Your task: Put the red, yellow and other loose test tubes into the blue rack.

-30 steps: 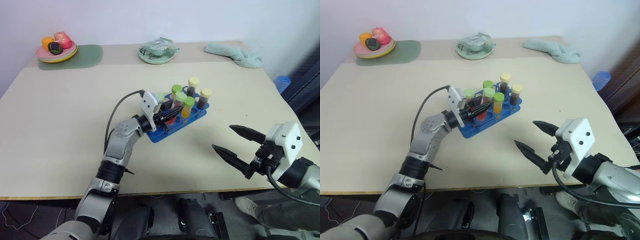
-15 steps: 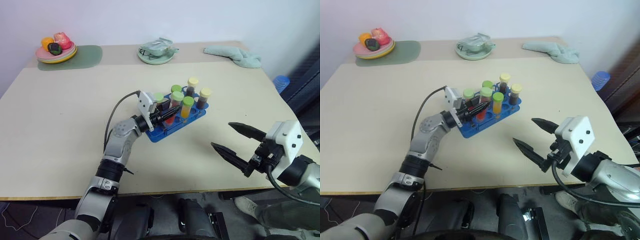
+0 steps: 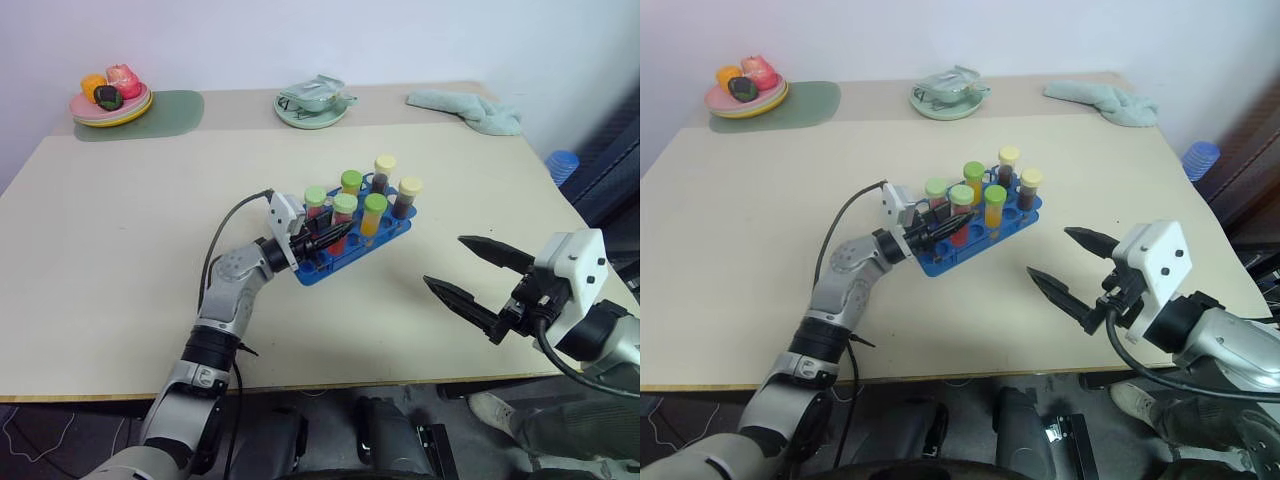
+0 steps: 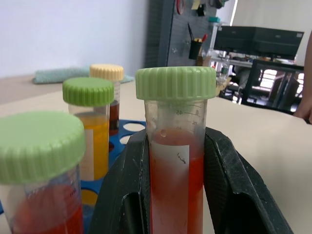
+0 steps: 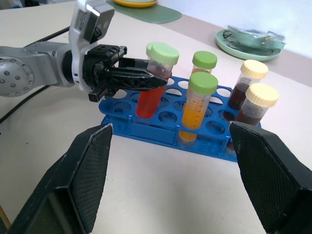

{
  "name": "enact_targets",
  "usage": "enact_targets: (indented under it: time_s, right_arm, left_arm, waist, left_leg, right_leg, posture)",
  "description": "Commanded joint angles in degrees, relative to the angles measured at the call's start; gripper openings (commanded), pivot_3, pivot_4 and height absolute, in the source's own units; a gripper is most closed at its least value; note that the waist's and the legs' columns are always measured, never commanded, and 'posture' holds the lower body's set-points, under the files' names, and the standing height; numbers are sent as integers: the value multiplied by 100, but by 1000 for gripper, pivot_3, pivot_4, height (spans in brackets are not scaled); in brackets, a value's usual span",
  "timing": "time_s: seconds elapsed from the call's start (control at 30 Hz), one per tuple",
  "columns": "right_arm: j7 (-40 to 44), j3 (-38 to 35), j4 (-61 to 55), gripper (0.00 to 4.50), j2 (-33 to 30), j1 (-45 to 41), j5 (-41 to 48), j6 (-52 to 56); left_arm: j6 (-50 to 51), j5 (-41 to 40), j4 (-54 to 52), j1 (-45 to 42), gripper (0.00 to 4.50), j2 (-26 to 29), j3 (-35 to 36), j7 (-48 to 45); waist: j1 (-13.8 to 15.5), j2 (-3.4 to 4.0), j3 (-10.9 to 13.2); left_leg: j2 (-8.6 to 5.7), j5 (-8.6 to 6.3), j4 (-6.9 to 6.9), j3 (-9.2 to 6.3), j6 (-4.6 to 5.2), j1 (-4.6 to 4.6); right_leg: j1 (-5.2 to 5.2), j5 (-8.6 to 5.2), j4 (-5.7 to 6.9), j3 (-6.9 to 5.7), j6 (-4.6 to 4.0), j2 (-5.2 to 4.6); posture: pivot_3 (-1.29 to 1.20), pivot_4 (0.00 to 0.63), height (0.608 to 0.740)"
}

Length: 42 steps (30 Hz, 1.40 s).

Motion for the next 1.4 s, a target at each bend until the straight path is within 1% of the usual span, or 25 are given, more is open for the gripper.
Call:
enact_targets:
  time_s: [0.03,0.07,0.1,0.17,0.2,0.27,0.3,0.37,0.5,0.63,0.67,0.8,0.9,1.0,1.1,1.23,1.4]
  right_arm:
    - [-77,-54,-97,3903,-65,-95,115,-11]
    - [-98,-47,-106,3903,-67,-104,131,-5]
    - [-120,-35,-109,3903,-71,-120,146,0]
    - [-156,-23,-125,3903,-74,-131,172,9]
    - [-169,-13,-119,3903,-76,-145,177,13]
    - [-191,-5,-115,3903,-78,-150,191,14]
    - [-196,5,-104,3903,-81,-157,190,13]
    - [-184,48,-82,3903,-61,-124,138,-6]
    - [-68,51,-16,3903,31,115,-29,-100]
    - [143,24,180,3903,176,443,-478,-379]
    - [229,2,241,3903,215,517,-582,-468]
    - [576,-43,590,3903,410,775,-1032,-919]
    - [950,-275,850,3903,493,1122,-1257,-1198]
    - [1345,-590,1163,3903,558,1445,-1417,-1503]
    - [1674,-903,1500,3903,598,1674,-1557,-1766]
    - [1988,-1130,1857,3903,610,1761,-1693,-2050]
    - [2247,-1252,2172,3903,566,1711,-1792,-2255]
  left_arm:
    - [310,-192,-188,60,1125,141,59,-269]
    - [318,-236,-216,50,1125,160,60,-356]
    - [418,-286,-248,37,1904,176,56,-401]
    - [535,-313,-295,29,2737,195,64,-414]
    - [563,-211,-275,0,3306,204,76,-253]
    - [744,-316,-345,-15,4333,223,126,-266]
    - [820,-360,-400,-10,4482,252,143,-291]
    - [1007,-503,-688,88,4482,432,178,-479]
    - [936,-464,-1208,393,4482,905,353,-526]
    - [1043,-1005,-1603,842,4482,1407,769,-1098]
    - [1024,-1061,-1672,940,4482,1479,832,-1144]
    - [1059,-1206,-1937,1527,4482,2092,1293,-1387]
    - [1172,-1393,-2218,2074,4482,2596,1664,-1616]
    - [1234,-1574,-2439,2611,4482,2985,2049,-1794]
    - [1346,-1663,-2450,2992,4482,3335,2399,-1893]
    - [1374,-1645,-2345,3199,4482,3563,2578,-1976]
    - [1422,-1547,-2384,3263,4482,3648,2505,-2011]
  waist:
    - [0,0,0]
    - [0,0,0]
    - [1,0,0]
    - [15,0,0]
    - [21,0,0]
    - [24,-1,1]
    - [24,-1,1]
    - [19,-1,1]
    - [5,1,-1]
    - [12,1,0]
    - [15,4,-1]
    - [8,4,-1]
    - [4,8,0]
    - [10,9,0]
    - [15,10,0]
    - [11,14,0]
    - [5,15,-1]
  left_leg:
    - [0,0,0,0,0,0]
    - [0,0,0,0,1,0]
    - [0,-1,0,0,1,-1]
    - [0,0,-1,0,1,-2]
    - [0,-1,0,0,1,-4]
    - [-1,-1,0,-1,2,-7]
    - [-1,-1,0,-2,2,-7]
    - [-1,-1,0,-3,2,-9]
    - [0,-1,-6,-3,2,-6]
    - [0,-2,-6,-3,3,-8]
    - [0,-2,-6,-3,3,-9]
    - [0,-3,-7,-2,6,-8]
    - [1,-5,-12,-2,7,-6]
    - [1,-21,-12,-2,35,-7]
    - [1,-25,-12,-3,41,-6]
    - [2,-26,-13,-3,44,-6]
    - [3,-27,-13,-2,44,-5]
  right_leg:
    - [0,0,0,0,0,0]
    - [0,0,0,0,0,0]
    - [0,0,-1,0,0,0]
    - [-1,0,-2,0,0,0]
    - [-1,0,-3,0,0,-1]
    - [-1,0,-6,-1,1,-1]
    - [-1,0,-7,-1,1,-2]
    - [-1,0,-10,-2,1,-2]
    - [-4,0,-10,-1,0,-1]
    - [-3,0,-15,-1,0,-2]
    - [-3,0,-18,-2,0,-1]
    - [-1,0,-20,-2,0,-1]
    - [-2,0,-22,-2,0,0]
    - [1,-1,-27,-2,-1,0]
    - [7,-1,-37,-4,-1,0]
    - [9,-1,-44,-5,-2,0]
    - [9,-1,-44,-5,-1,0]
  posture:
    - [0,150,740]
    - [0,150,740]
    - [0,150,740]
    - [0,150,740]
    - [0,150,740]
    - [0,150,740]
    - [0,150,740]
    - [0,150,740]
    - [0,150,740]
    - [0,150,740]
    - [0,150,740]
    - [0,150,740]
    - [0,150,740]
    - [0,150,740]
    - [0,150,740]
    - [0,150,740]
    - [0,150,740]
